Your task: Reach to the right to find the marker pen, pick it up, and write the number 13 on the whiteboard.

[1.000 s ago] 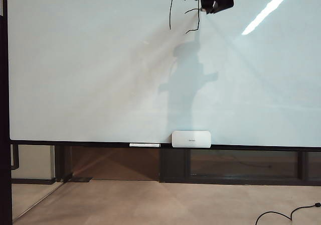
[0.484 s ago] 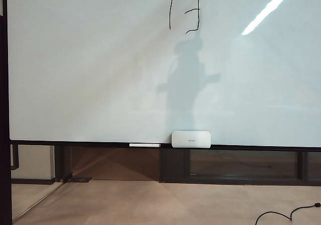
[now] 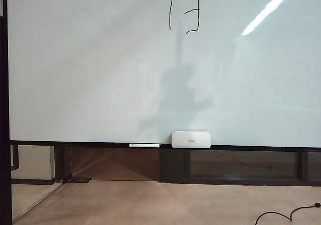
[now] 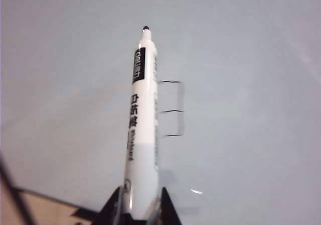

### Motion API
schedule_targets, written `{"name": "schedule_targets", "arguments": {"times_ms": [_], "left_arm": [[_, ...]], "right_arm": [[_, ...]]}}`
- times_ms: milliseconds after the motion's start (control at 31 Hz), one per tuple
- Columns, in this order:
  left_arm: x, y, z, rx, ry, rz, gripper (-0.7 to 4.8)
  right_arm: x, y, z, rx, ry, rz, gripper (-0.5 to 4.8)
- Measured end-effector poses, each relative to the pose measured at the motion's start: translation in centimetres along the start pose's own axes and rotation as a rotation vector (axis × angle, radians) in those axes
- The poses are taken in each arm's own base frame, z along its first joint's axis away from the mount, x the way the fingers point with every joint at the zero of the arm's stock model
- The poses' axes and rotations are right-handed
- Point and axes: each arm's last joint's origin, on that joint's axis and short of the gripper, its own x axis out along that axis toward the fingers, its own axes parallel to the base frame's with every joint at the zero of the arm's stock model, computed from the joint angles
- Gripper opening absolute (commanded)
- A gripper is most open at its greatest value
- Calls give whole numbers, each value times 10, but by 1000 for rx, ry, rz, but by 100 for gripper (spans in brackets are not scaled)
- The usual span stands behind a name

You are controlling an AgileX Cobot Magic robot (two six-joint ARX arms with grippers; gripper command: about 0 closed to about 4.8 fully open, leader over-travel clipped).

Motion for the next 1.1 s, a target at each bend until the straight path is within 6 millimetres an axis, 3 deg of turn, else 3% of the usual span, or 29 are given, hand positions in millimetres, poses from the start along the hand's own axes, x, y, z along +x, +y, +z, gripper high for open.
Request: {"name": "schedule_targets", "arguments": {"times_ms": [290, 581, 807, 936, 1097], "left_arm": [[-45, 4, 15, -17, -20, 33, -5], [-62, 3, 12, -30, 83, 21, -5], [-85, 2, 0, -47, 125, 48, -5], [-104, 2, -5, -64, 117, 80, -5], [-110, 0, -19, -111, 245, 73, -5]], "right_arm": [[-98, -5, 14, 13, -28, 136, -5], [-178, -33, 1, 17, 0, 157, -5], [-238, -58, -40, 110, 11, 125, -5], [-269, -68, -76, 145, 4, 61, -5], [-290, -72, -131, 161, 24, -21, -5]]}}
